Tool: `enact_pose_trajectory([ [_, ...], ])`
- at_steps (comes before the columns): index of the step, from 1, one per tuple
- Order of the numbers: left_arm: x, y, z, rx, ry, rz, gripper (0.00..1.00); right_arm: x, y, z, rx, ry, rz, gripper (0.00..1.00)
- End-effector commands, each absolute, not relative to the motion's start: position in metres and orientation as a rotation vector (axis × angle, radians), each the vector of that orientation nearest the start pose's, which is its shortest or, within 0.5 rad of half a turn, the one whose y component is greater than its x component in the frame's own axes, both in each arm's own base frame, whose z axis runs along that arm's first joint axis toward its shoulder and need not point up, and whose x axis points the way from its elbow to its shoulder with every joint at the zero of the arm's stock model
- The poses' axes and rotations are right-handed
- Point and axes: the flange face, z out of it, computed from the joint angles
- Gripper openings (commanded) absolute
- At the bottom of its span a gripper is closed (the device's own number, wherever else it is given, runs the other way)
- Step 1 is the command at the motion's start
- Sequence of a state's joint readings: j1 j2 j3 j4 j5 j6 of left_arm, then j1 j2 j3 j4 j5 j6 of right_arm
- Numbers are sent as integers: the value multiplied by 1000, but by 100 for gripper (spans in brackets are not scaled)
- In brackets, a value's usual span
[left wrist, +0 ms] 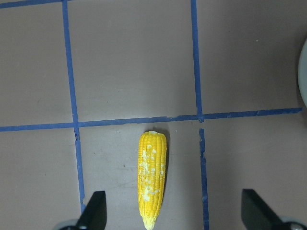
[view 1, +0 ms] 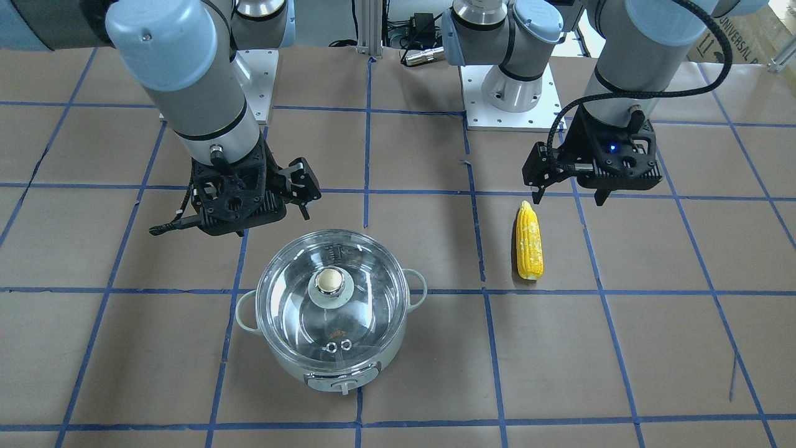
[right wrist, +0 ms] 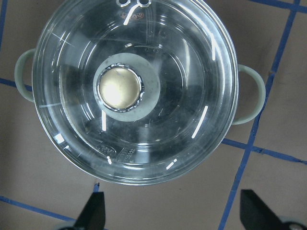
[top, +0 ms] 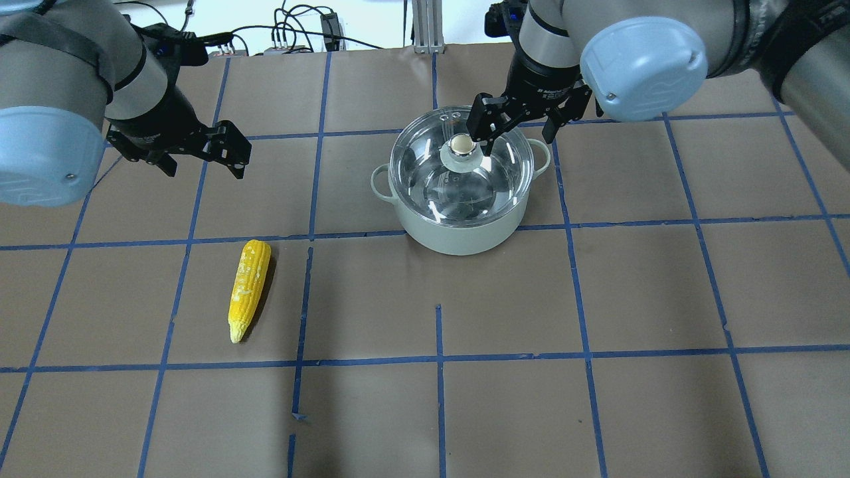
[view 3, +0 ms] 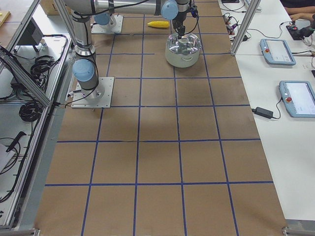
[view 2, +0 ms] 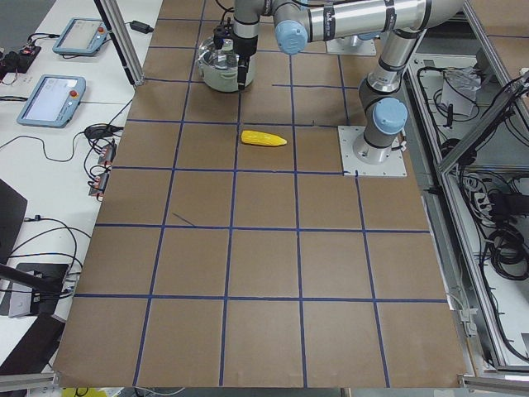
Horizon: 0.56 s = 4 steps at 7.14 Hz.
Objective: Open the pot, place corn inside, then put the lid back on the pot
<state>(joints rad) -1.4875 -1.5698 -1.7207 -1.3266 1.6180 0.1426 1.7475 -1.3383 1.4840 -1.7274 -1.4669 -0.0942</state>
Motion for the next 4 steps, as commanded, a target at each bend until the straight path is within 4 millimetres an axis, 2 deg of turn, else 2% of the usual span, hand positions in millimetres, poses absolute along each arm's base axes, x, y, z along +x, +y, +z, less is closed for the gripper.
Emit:
enact_pose_trajectory([
  [1,-86,-506,441,86,3080,-145,100,281,-561,413,-446,3008,11,100],
  [2,-86,-507,441,89,3080,-142,100,297,-572,410,-424,3012,6,100],
  [4,-84,-508,436,96,3081,-128,100,303,-588,390,-450,3005,24,99],
])
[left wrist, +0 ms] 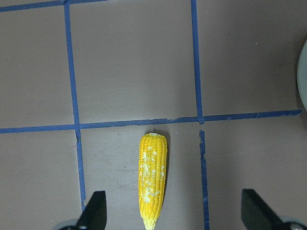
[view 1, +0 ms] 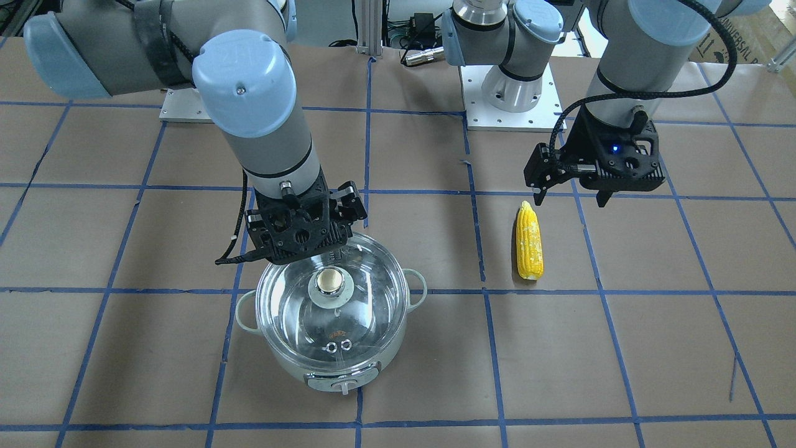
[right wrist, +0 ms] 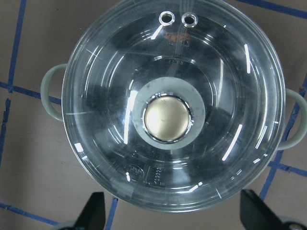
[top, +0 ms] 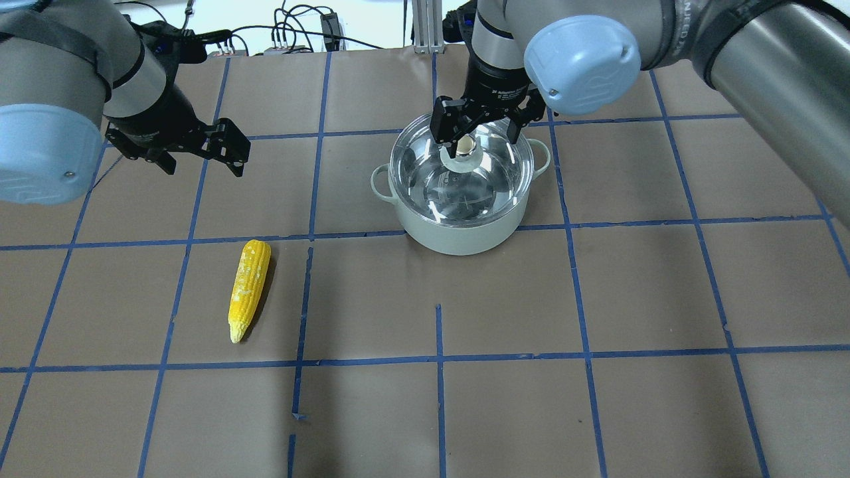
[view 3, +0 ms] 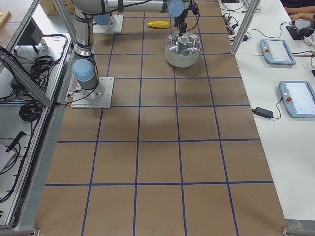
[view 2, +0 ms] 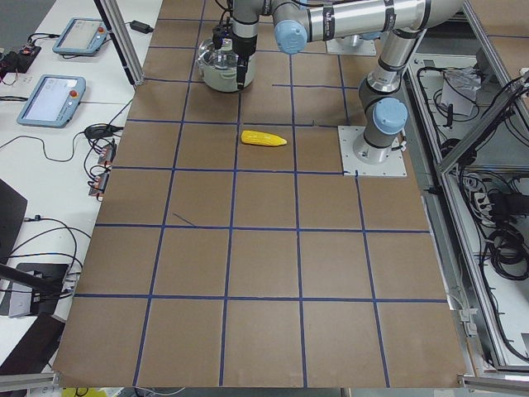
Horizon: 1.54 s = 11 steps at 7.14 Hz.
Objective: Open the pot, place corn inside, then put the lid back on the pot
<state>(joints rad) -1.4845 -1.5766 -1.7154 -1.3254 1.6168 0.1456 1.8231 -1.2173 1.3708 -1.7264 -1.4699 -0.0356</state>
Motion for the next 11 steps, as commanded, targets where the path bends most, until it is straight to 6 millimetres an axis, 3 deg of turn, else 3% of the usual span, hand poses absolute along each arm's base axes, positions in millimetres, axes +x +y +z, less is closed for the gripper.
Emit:
enact_pose_trajectory([
  [1,-82,-508,435,154,3076,-123,100,304,-597,387,-531,2997,-34,99],
  [2,-82,-508,435,153,3076,-123,100,304,-599,382,-725,2963,-35,99],
  [3,-82,-508,435,153,3076,-121,100,304,-600,380,-771,2950,-33,99],
  [11,-82,-508,434,148,3080,-119,100,308,-604,358,-760,2952,13,89],
])
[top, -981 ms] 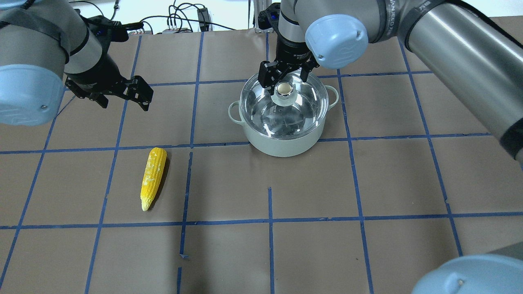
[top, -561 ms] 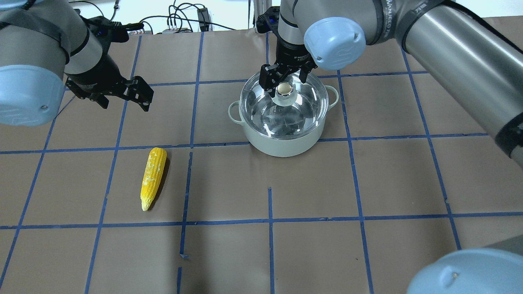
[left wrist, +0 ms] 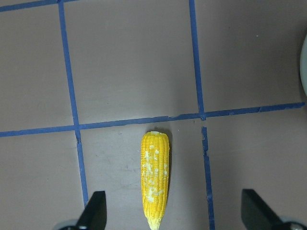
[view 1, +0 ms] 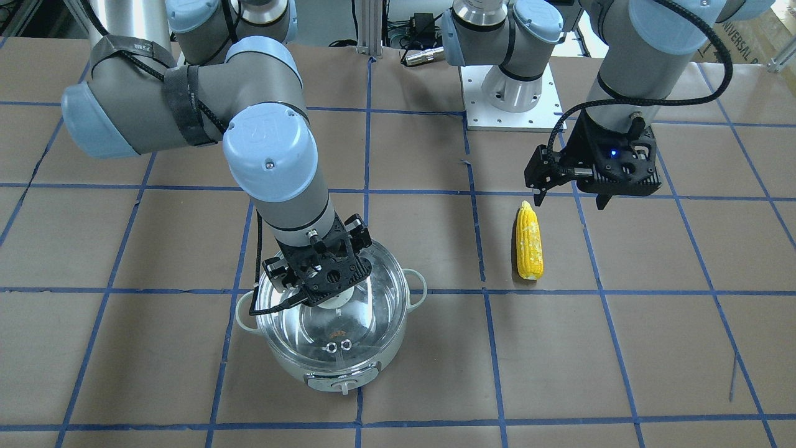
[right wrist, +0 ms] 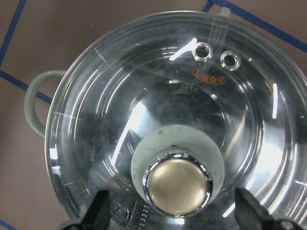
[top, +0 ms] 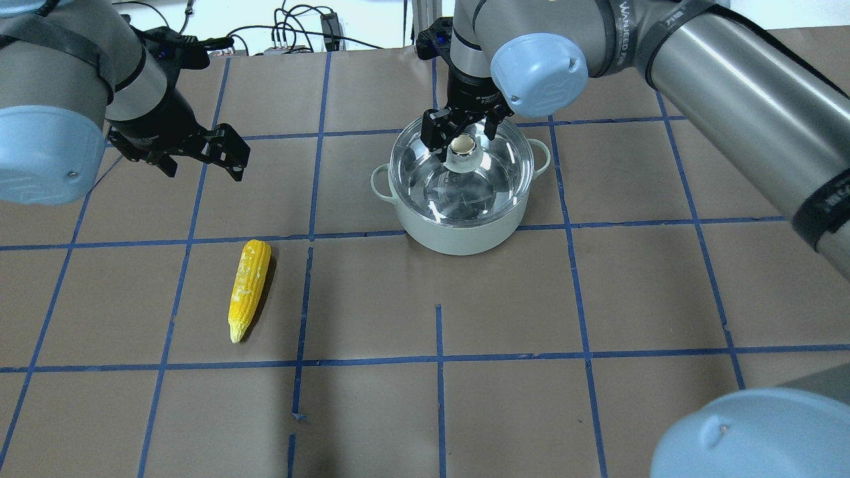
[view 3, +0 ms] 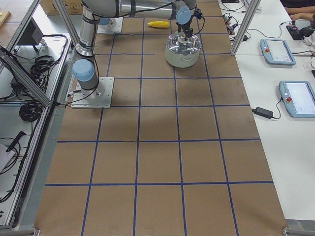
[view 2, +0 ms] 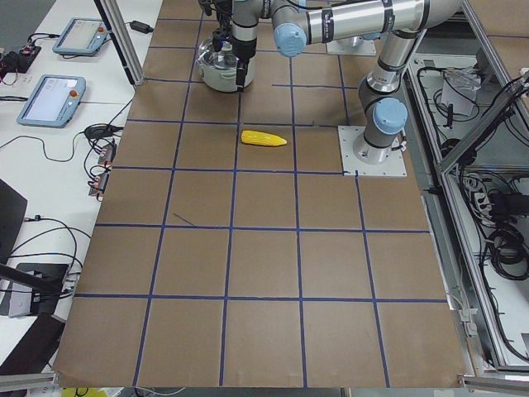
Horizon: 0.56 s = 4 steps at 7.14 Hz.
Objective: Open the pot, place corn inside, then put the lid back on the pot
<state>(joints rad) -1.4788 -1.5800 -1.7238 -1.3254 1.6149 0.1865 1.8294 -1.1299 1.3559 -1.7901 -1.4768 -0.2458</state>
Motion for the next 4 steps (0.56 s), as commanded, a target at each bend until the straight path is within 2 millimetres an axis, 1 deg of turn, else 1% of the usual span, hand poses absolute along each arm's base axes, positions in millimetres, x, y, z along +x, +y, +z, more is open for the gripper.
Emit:
enact_pose_trajectory([
  [1,-83,-508,433,149,3080,-115,100,308,-604,358,-760,2952,13,83],
  [2,-83,-508,433,149,3080,-115,100,308,-604,359,-756,2951,11,75],
  [3,-83,-508,433,149,3080,-115,100,308,-604,359,-756,2951,13,72],
  [4,-82,-508,434,148,3080,-117,100,308,-604,358,-755,2951,15,72],
])
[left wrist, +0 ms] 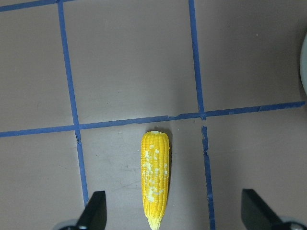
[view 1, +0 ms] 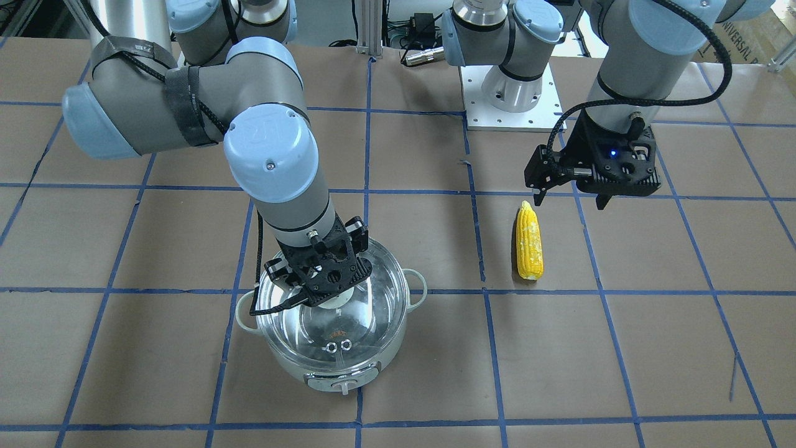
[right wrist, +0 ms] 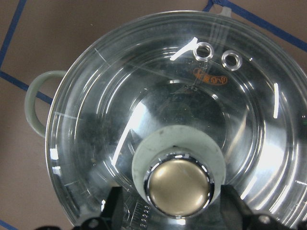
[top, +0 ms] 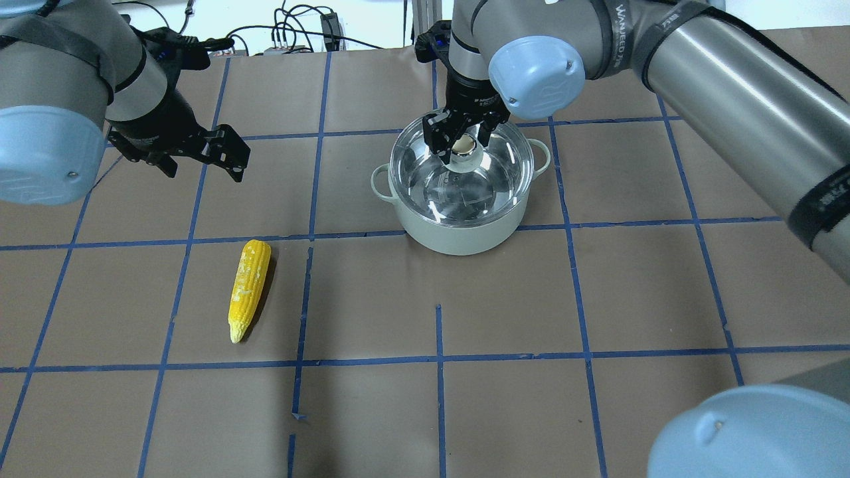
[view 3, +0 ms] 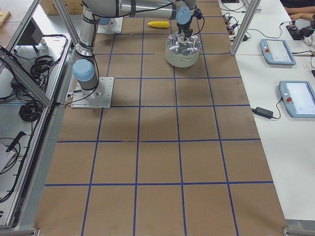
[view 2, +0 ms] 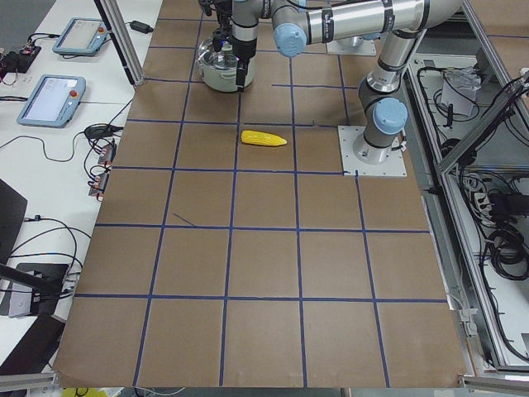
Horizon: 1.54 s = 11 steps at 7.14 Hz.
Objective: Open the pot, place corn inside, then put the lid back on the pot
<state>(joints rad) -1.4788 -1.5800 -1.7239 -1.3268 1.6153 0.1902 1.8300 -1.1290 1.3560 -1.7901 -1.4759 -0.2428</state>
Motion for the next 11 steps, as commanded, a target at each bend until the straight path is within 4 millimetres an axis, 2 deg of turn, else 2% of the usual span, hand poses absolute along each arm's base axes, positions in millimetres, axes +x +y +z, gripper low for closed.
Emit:
enact_pose_trajectory([
  [1,-82,-508,434,146,3080,-117,100,308,-604,358,-755,2951,15,72],
  [5,-83,-508,435,149,3083,-122,100,308,-606,350,-766,2949,33,69],
  [9,-83,-508,435,149,3083,-122,100,308,-608,353,-761,2945,19,47],
  [11,-83,-508,435,149,3083,-122,100,308,-609,355,-767,2940,14,47],
])
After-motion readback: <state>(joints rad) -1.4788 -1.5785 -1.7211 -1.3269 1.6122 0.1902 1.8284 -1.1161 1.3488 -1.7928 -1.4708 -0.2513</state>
